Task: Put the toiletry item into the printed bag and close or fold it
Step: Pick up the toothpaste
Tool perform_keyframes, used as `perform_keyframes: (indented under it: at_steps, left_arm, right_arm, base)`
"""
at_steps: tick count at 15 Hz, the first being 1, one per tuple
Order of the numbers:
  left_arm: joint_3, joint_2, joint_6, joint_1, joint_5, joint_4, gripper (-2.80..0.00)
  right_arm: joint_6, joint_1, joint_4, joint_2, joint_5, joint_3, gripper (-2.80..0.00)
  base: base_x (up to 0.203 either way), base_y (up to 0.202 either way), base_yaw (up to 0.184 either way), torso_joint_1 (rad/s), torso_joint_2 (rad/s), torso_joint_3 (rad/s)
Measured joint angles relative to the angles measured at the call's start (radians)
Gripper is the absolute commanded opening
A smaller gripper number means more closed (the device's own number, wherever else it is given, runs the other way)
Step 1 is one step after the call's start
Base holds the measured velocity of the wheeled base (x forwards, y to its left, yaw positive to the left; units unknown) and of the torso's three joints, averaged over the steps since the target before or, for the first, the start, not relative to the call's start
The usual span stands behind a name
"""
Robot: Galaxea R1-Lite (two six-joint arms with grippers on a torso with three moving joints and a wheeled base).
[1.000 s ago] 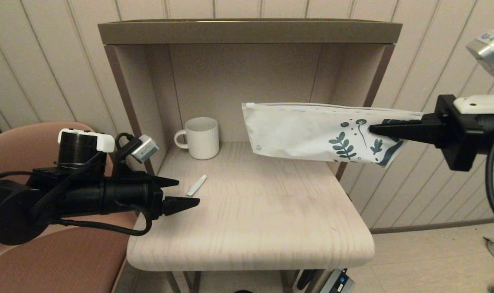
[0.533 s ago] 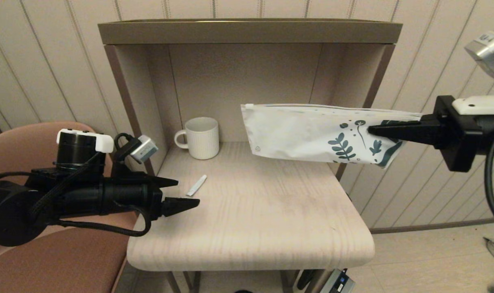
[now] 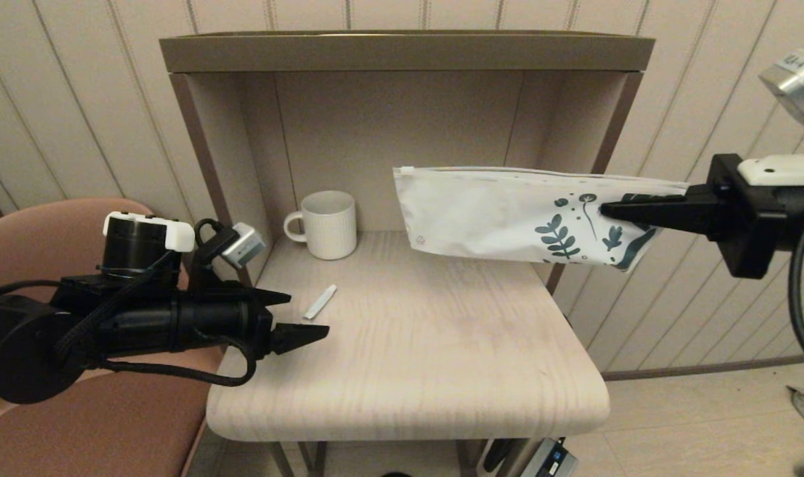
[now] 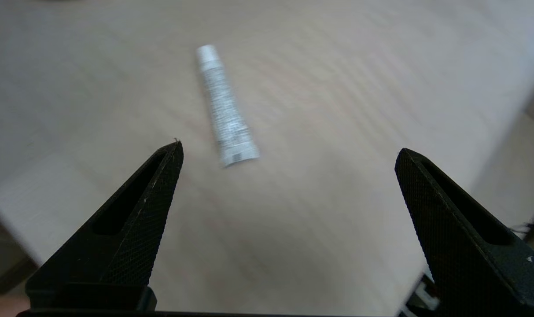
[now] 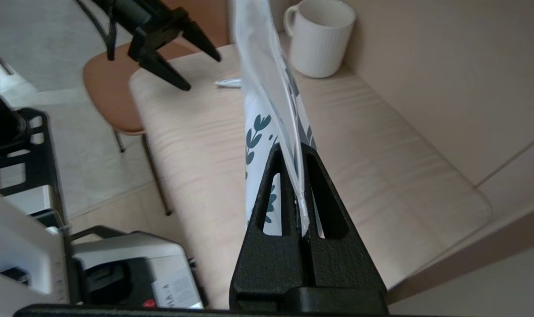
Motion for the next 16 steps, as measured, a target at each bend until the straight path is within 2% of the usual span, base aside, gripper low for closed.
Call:
perform_keyframes:
  at_steps: [3, 5, 7, 9, 16]
  left_arm:
    - [0.002, 0.003, -0.005, -0.003, 0.061, -0.016, 0.00]
    - [0.005, 0.005, -0.014, -0.001, 0.108, -0.082, 0.00]
    - [0.020, 0.019, -0.024, -0.001, 0.185, -0.160, 0.00]
    - [0.034, 0.039, -0.022, -0.001, 0.199, -0.213, 0.00]
    - [0.043, 0.119, -0.019, -0.031, 0.197, -0.222, 0.00]
  right_arm:
    - [0.002, -0.008, -0.032, 0.000, 0.011, 0.013, -2.80]
    - [0.003, -0.013, -0.034, 0.002, 0.029, 0.016, -2.80]
    - [0.003, -0.018, -0.034, 0.003, 0.030, 0.016, -2.80]
    - [0.004, -0.019, -0.034, 0.004, 0.034, 0.016, -2.80]
    - [0.003, -0.023, -0.040, 0.023, 0.039, 0.016, -2.80]
  base:
    - [0.000, 0.000, 0.000, 0.000, 0.00, 0.000]
    - [0.000, 0.000, 0.000, 0.000, 0.00, 0.000]
    - [0.000, 0.000, 0.000, 0.000, 0.00, 0.000]
    - [0.000, 0.000, 0.000, 0.000, 0.00, 0.000]
    - [0.000, 0.000, 0.000, 0.000, 0.00, 0.000]
